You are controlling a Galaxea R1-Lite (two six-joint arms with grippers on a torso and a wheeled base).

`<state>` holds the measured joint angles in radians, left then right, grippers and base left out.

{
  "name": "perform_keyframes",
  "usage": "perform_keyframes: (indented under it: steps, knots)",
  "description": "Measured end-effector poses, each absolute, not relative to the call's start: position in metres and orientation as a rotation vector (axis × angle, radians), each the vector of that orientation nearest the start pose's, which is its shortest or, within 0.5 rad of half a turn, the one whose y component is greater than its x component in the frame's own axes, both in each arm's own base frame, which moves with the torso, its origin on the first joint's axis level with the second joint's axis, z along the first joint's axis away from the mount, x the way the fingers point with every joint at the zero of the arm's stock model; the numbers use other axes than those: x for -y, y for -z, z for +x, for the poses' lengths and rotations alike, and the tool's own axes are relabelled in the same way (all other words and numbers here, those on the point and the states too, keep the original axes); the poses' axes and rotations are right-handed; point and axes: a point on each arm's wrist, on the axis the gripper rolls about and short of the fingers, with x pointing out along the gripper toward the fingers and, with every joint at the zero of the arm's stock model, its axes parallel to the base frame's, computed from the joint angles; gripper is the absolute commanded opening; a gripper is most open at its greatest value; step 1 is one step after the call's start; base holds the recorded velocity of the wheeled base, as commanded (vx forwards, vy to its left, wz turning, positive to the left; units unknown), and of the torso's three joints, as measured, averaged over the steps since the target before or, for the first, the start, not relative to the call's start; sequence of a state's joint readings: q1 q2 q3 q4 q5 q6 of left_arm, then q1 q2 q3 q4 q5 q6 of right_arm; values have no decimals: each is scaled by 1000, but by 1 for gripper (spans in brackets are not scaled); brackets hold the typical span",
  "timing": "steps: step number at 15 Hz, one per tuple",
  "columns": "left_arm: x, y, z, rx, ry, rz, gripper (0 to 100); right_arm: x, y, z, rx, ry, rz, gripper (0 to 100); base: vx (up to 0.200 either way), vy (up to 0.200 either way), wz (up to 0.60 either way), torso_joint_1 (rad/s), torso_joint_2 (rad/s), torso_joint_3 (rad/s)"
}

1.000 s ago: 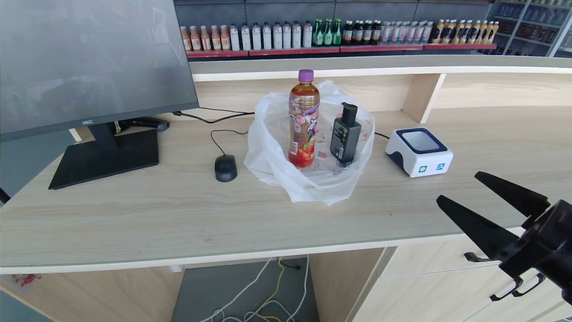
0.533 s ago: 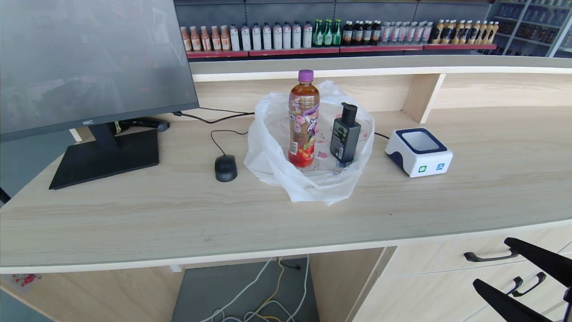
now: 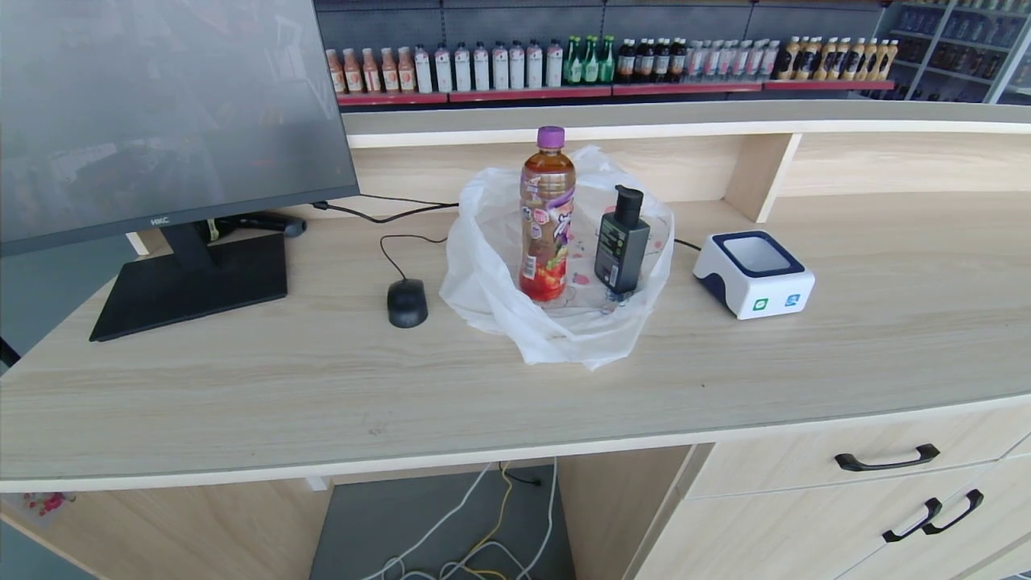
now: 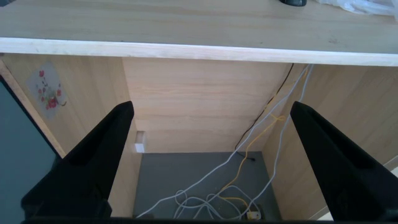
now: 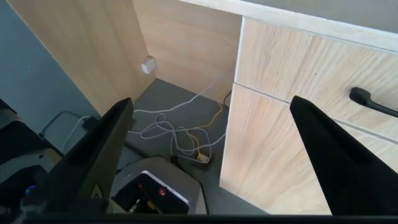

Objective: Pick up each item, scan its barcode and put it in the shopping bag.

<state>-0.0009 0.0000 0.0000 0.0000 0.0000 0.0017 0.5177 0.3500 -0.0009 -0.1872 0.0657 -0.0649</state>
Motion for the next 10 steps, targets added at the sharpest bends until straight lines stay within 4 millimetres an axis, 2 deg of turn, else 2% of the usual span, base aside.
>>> perform_keyframes:
  steps: [3,6,10]
  knots:
    - [0,-75,-23,0,1,2,100,2,-85,-6,-131,-585,-109,100,0,0,0,0,0,0]
    - [0,-75,-23,0,1,4,100,4,-83,-11,-81,-539,-97,100,0,0,0,0,0,0]
    - [0,-75,-23,0,2,5,100,1,-83,-12,-91,-281,-98,100,0,0,0,0,0,0]
